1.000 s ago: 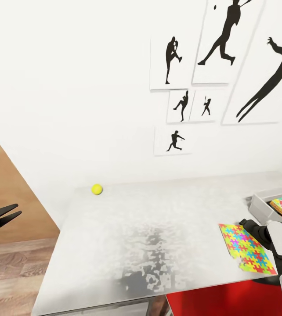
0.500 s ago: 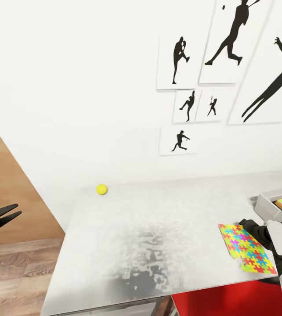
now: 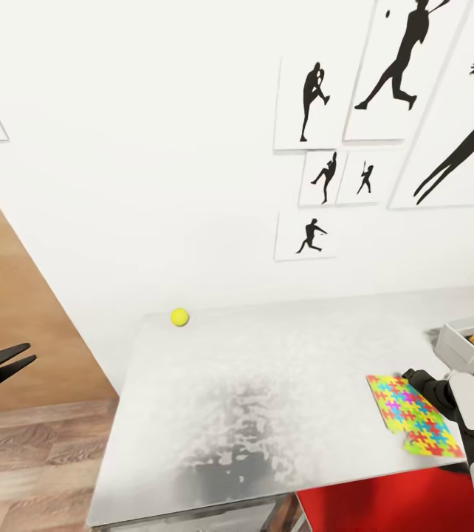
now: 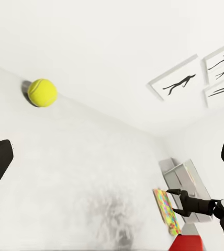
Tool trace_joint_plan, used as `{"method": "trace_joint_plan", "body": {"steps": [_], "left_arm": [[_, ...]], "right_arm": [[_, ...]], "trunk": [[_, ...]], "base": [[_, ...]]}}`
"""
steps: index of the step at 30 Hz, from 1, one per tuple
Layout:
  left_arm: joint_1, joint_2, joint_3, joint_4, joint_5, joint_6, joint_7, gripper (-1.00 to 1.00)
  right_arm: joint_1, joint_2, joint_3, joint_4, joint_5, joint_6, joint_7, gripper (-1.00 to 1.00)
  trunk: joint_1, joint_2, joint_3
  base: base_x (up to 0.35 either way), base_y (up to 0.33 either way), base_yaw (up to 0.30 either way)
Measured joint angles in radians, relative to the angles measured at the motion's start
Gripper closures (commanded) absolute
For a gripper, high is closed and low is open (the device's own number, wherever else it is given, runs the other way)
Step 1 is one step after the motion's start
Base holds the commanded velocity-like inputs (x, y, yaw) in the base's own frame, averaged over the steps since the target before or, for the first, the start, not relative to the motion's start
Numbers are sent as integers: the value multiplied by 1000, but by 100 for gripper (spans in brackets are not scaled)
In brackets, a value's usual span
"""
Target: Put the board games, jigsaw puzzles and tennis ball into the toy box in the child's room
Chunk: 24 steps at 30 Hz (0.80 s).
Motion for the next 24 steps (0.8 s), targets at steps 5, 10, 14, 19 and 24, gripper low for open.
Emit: {"method": "trace_joint_plan", "body": {"steps": [5,10,14,19,24], "left_arm": [[0,0,0,0,0,1,0,-100],[0,0,0,0,0,0,0,-100],[0,0,0,0,0,0,0,-100],[0,0,0,0,0,0,0,-100],[0,0,0,0,0,1,0,-100]], "right_arm": [[0,0,0,0,0,0,1,-100],[0,0,0,0,0,0,0,-100],[0,0,0,1,0,0,0,-100],[0,0,0,1,0,0,0,-100],[0,0,0,0,0,1,1,-100]], "trunk": [[0,0,0],[0,0,0],[0,0,0],[0,0,0],[0,0,0]], "base": [[-138,156,0],[-127,68,0],[-134,135,0],[-88,205,0],[-15,128,0]]}}
